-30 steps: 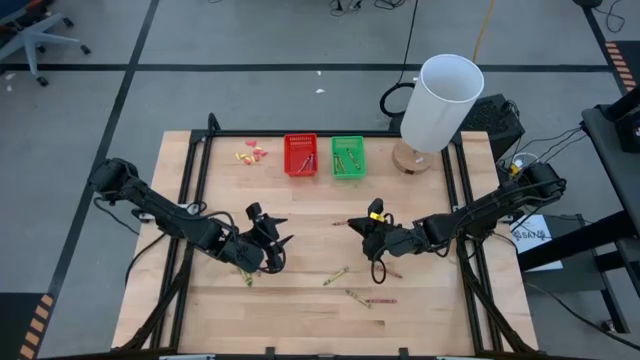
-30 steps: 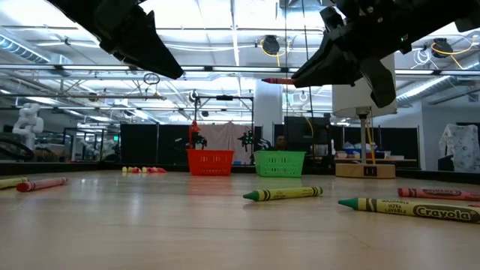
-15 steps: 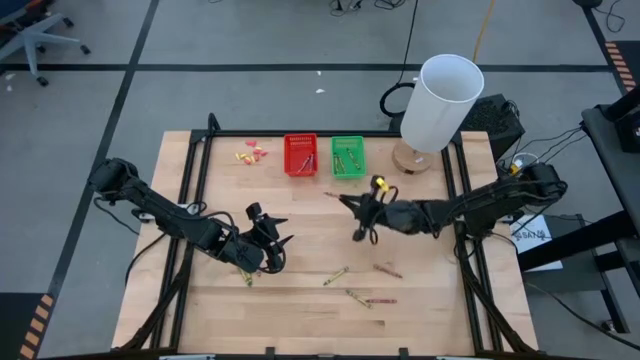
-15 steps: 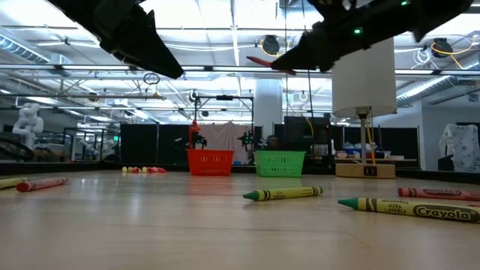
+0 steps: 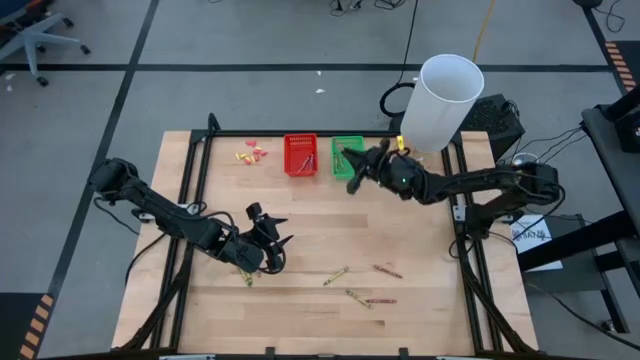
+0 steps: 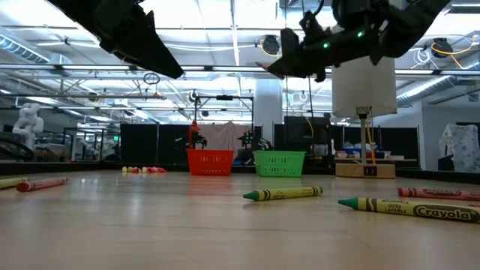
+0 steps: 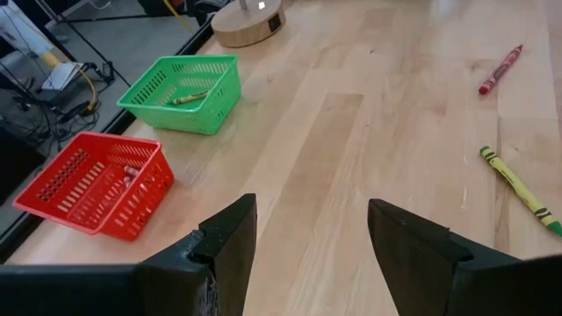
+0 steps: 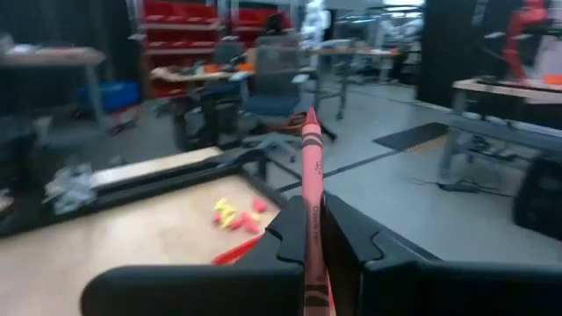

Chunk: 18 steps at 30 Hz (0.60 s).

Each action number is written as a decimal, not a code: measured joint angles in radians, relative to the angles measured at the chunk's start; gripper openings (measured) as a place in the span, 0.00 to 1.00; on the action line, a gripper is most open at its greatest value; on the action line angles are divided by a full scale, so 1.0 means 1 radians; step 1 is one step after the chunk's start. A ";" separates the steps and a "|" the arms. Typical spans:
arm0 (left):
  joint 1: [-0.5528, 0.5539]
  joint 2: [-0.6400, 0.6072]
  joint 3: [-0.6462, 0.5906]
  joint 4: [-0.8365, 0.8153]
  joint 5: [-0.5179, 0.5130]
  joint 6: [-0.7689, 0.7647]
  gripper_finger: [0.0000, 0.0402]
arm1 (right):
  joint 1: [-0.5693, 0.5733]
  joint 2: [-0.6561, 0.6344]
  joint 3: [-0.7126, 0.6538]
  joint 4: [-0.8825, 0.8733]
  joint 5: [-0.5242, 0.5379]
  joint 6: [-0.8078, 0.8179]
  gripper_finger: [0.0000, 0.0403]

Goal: Sort crayons
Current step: Put the red crayon into the red bin

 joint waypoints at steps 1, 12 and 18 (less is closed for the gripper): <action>0.000 0.000 0.000 0.001 -0.002 0.001 0.54 | -0.016 0.015 0.004 0.017 -0.002 0.007 0.01; 0.000 0.000 0.000 0.004 -0.014 -0.005 0.54 | -0.107 0.269 0.244 0.015 -0.084 0.050 0.01; 0.000 0.000 0.000 0.004 -0.014 -0.006 0.54 | -0.119 0.444 0.405 0.004 -0.080 0.094 0.01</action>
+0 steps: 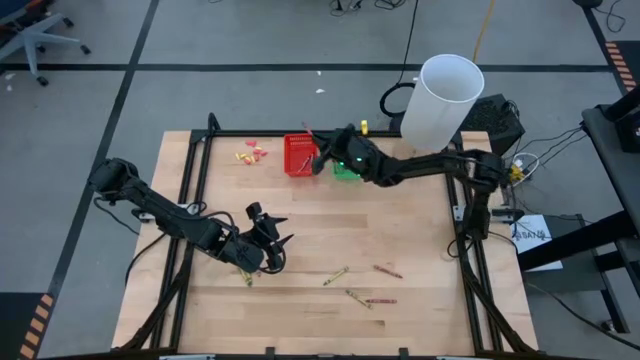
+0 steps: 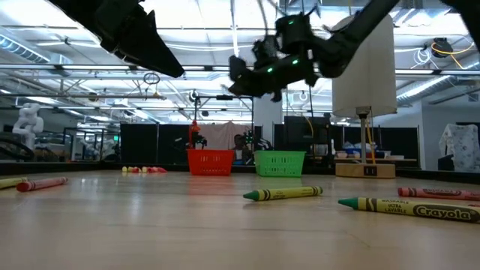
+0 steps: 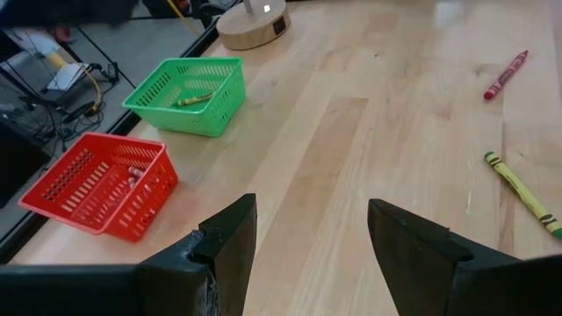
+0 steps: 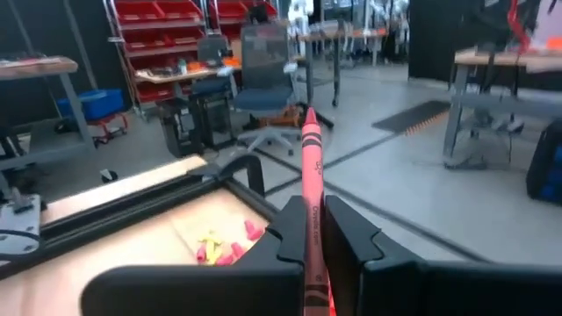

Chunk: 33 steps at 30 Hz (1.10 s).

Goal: Sort crayons
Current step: Put the red crayon into the red bin, then put the green crayon into the green bin

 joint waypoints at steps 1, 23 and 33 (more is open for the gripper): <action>0.000 0.000 0.000 0.000 0.000 0.000 0.54 | -0.001 0.030 0.025 -0.008 0.000 0.012 0.01; -0.001 0.000 0.000 -0.001 0.000 0.005 0.54 | 0.000 0.239 0.195 -0.282 0.008 0.195 0.07; -0.001 0.000 0.000 0.004 0.000 -0.042 0.54 | 0.021 0.239 0.195 -0.277 0.009 0.194 0.28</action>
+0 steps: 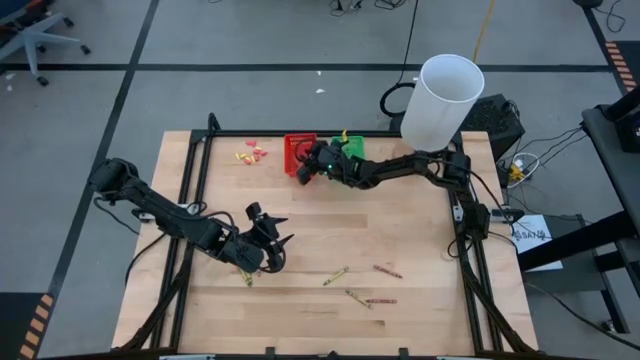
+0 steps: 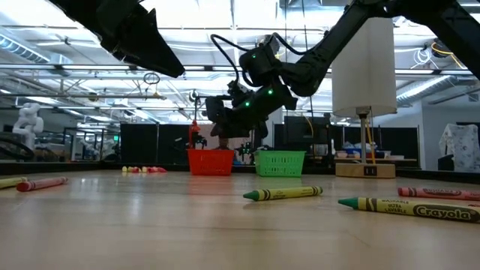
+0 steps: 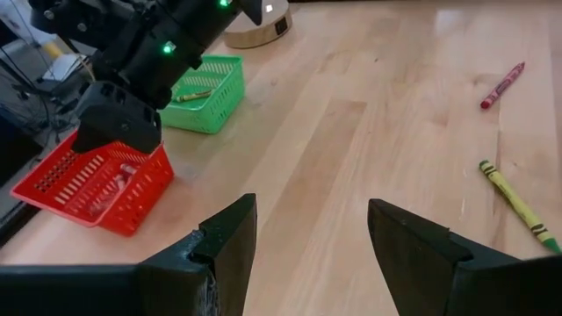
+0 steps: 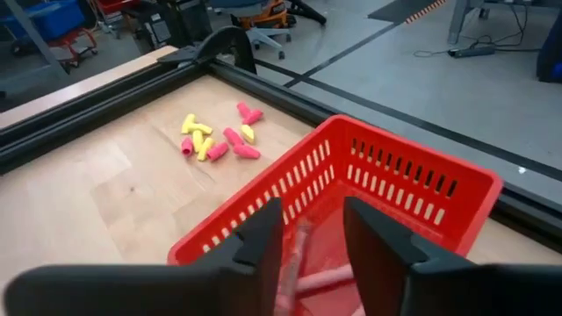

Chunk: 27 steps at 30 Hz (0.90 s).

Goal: Sort crayons
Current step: Put the green crayon into the green bin

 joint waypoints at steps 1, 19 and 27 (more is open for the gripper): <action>0.000 0.000 0.000 0.000 0.000 -0.007 0.54 | 0.003 0.000 0.000 0.000 -0.001 -0.004 0.29; -0.043 0.000 0.000 -0.260 0.037 -0.295 0.54 | 0.204 -0.340 0.000 -0.437 -0.004 -0.322 0.34; -0.113 0.000 0.000 -0.393 0.208 -0.512 0.54 | 0.361 -0.419 -0.145 -0.630 -0.005 -0.254 0.35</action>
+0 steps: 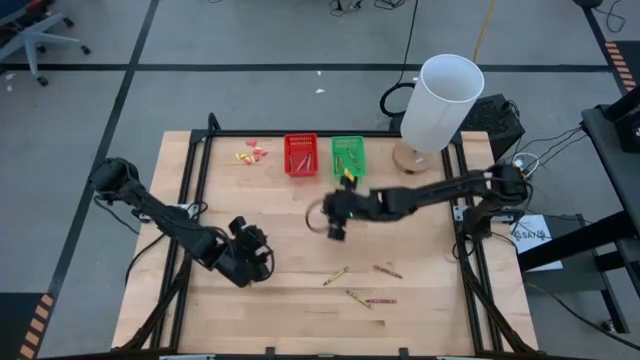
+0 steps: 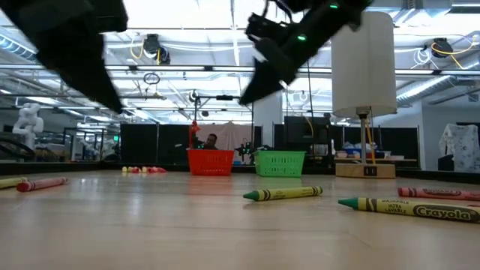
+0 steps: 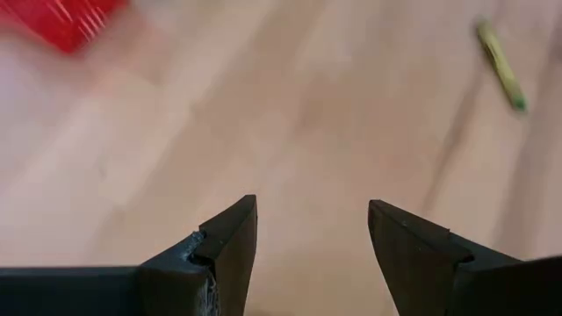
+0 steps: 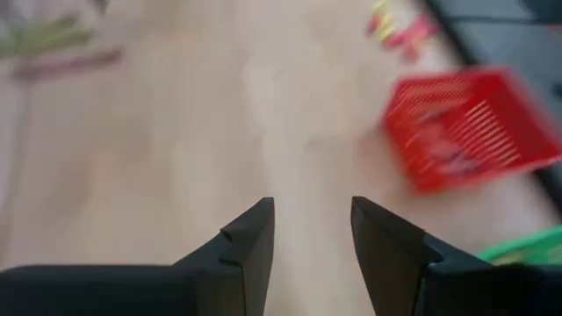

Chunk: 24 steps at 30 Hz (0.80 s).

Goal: Sort crayons
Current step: Put the green crayon into the green bin

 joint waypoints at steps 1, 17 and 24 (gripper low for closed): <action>-0.011 0.000 0.000 -0.013 0.026 -0.025 0.54 | 0.023 -0.006 -0.027 0.004 0.000 0.015 0.35; -0.144 0.000 0.000 -0.145 0.369 0.366 0.54 | 0.323 -0.011 -0.262 0.331 -0.002 0.024 0.35; -0.118 0.000 0.000 -0.165 0.312 0.668 0.54 | 0.371 -0.011 -0.266 0.356 -0.002 0.038 0.35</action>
